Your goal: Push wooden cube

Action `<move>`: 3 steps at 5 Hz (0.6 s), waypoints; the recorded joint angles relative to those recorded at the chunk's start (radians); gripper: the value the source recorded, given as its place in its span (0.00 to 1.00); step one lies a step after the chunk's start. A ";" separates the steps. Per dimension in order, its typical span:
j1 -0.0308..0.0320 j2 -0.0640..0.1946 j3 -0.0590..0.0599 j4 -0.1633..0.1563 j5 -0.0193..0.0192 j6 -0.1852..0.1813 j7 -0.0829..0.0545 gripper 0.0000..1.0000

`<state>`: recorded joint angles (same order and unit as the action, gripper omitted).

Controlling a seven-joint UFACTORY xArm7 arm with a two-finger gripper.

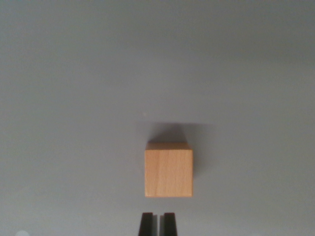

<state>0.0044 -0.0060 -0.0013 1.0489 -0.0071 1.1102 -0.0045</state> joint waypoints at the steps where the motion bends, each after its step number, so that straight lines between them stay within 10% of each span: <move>1: -0.0014 -0.002 -0.001 -0.047 -0.0039 -0.047 0.002 0.00; 3: -0.0028 -0.005 -0.002 -0.095 -0.0079 -0.094 0.004 0.00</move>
<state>0.0016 -0.0107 -0.0031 0.9534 -0.0150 1.0160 -0.0009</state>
